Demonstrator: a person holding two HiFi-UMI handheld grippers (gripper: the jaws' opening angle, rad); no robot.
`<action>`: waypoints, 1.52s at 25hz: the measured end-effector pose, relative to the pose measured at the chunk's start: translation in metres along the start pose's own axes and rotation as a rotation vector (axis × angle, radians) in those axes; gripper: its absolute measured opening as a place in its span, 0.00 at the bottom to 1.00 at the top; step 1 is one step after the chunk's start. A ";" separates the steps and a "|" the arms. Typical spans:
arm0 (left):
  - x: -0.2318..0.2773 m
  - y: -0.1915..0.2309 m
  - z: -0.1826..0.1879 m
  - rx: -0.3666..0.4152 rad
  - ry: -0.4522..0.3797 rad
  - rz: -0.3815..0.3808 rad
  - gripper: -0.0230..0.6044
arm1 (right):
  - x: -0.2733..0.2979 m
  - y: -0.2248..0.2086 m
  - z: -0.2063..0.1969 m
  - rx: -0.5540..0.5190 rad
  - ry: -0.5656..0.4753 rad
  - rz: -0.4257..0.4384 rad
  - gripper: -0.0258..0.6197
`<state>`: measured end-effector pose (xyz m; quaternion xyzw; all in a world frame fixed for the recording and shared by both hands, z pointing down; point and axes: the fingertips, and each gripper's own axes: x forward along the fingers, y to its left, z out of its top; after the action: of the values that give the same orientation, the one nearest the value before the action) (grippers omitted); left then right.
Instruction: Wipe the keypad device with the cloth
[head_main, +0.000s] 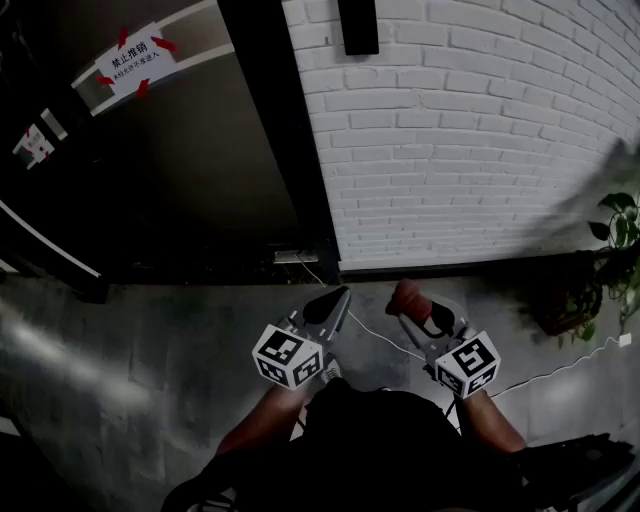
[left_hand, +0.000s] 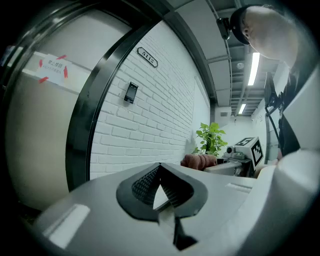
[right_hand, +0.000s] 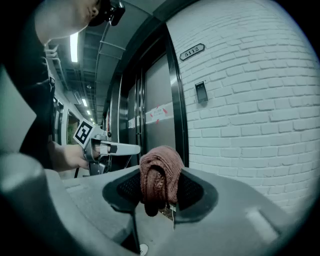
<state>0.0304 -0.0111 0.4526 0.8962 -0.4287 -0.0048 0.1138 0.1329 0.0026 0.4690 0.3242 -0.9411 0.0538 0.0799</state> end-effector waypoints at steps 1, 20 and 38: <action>0.000 0.002 0.000 0.000 0.001 0.000 0.06 | 0.002 0.000 0.000 -0.004 0.001 0.002 0.27; 0.020 0.092 0.026 0.020 0.007 -0.067 0.06 | 0.102 -0.031 0.041 -0.045 -0.015 -0.061 0.27; 0.032 0.150 0.036 0.032 0.050 -0.240 0.06 | 0.173 -0.108 0.242 -0.397 -0.216 -0.326 0.27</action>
<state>-0.0688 -0.1336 0.4517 0.9426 -0.3154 0.0108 0.1089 0.0376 -0.2236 0.2684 0.4534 -0.8716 -0.1801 0.0488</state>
